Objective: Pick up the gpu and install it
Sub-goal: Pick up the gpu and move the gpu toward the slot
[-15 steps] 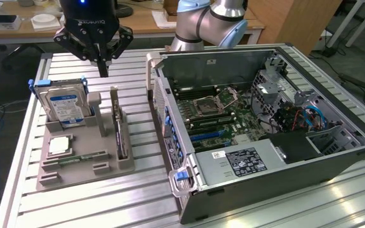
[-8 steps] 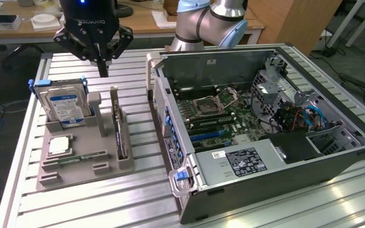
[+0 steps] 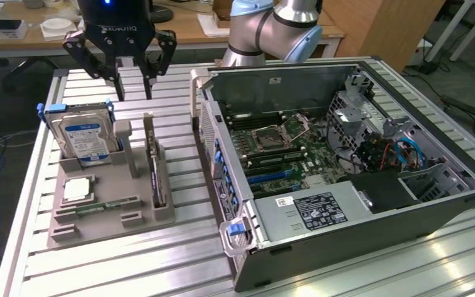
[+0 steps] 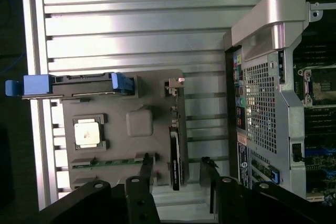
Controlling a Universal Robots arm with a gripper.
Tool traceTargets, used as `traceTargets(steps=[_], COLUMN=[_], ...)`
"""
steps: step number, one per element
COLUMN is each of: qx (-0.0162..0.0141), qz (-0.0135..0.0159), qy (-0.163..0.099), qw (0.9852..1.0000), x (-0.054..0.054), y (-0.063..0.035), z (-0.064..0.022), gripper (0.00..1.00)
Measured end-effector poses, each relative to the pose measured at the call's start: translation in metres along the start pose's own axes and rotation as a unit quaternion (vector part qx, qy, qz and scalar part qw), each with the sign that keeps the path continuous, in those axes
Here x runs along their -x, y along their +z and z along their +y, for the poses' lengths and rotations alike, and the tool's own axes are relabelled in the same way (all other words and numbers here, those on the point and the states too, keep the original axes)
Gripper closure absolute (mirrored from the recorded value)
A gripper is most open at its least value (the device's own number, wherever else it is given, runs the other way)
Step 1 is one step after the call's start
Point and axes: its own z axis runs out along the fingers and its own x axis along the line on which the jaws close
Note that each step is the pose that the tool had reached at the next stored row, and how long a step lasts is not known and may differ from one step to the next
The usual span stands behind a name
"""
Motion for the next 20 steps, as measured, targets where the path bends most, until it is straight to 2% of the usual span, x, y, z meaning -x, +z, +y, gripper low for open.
traceTargets(steps=[2,3,7,8,11,15,20], qx=[0.0001,0.0003,0.0012,0.0013,0.0013,0.0013,0.0012], qz=[0.0003,0.0007,0.0022,0.0026,0.0027,0.005,0.0105], qy=[-0.006,-0.014,-0.05,-0.056,-0.056,-0.057,-0.056], qw=[1.0,0.9999,0.9987,0.9984,0.9984,0.9984,0.9983], x=[0.0,0.0,0.0,0.001,0.001,0.002,0.003], y=[0.0,0.0001,0.0015,0.0069,0.0123,0.0195,0.0279], z=[0.0,0.0,-0.0001,-0.0005,-0.0046,-0.0062,-0.0095], gripper=[0.53,0.47,0.47,0.47,0.47,0.47,0.46])
